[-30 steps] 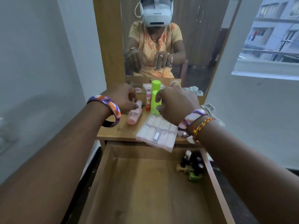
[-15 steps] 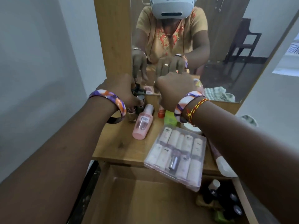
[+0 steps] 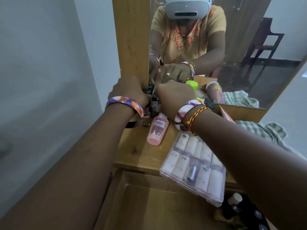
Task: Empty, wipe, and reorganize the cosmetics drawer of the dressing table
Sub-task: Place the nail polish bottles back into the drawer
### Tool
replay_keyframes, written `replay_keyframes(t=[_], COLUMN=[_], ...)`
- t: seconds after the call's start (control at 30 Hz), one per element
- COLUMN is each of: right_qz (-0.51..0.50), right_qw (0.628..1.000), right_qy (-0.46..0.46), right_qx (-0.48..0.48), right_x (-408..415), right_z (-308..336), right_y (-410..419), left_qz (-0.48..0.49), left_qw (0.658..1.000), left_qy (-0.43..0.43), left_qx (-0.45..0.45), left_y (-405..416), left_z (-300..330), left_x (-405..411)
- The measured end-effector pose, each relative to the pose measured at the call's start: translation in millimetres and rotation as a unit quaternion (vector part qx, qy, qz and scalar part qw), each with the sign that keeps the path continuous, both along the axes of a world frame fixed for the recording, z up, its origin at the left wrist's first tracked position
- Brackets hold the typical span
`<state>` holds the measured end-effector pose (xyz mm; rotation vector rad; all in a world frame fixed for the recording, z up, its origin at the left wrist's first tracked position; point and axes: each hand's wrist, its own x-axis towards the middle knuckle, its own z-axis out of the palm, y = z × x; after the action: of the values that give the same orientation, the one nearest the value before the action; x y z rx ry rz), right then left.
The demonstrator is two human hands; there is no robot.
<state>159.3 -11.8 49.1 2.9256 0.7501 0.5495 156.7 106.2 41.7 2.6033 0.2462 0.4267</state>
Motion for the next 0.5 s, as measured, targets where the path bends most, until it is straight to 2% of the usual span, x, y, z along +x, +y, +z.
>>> replay_keyframes(t=[0.1, 0.27, 0.5], right_qz=[-0.007, 0.003, 0.029], right_qw=[1.0, 0.997, 0.965], right_qy=[0.005, 0.014, 0.059], right_qx=[0.024, 0.078, 0.255], right_x=[2.1, 8.9, 10.6], right_z=[-3.4, -10.4, -1.2], right_y=[-1.1, 1.5, -8.2], left_qz=[0.003, 0.004, 0.019], left_qw=[1.0, 1.0, 0.994], left_qy=[0.002, -0.019, -0.078], left_qx=[0.011, -0.024, -0.076], left_y=[-3.5, -5.9, 6.6], left_z=[-11.4, -12.9, 9.8], left_x=[6.3, 7.8, -8.8])
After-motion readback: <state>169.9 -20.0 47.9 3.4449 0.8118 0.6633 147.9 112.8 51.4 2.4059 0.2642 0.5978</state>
